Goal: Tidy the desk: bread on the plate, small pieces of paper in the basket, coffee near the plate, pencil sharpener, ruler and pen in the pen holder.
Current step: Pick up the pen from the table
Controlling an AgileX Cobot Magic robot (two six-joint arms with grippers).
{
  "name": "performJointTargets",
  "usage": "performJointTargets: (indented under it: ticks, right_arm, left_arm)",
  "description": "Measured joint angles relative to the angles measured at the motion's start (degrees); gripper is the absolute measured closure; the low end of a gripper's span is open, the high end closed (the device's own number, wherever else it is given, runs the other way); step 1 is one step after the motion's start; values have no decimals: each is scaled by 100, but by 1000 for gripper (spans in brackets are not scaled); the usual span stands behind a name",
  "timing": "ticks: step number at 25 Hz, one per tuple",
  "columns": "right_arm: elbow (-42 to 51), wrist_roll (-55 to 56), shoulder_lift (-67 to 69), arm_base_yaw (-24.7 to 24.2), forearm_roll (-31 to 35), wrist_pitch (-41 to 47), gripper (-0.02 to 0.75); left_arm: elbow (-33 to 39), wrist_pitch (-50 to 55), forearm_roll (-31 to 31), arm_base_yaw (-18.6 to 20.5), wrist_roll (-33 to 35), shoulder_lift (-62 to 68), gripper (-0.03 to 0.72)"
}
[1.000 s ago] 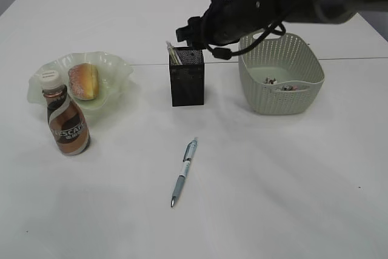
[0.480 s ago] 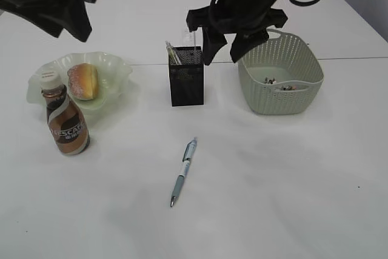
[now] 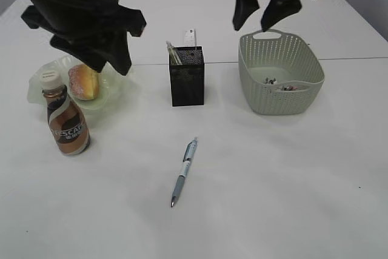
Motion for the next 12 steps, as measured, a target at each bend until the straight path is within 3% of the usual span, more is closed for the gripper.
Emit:
performJointTargets:
  ticks: [12]
  right_arm:
    - [0,-220,0,-2066,108,0,324]
  left_arm:
    - [0,-341,-533,-389,-142,1246,381]
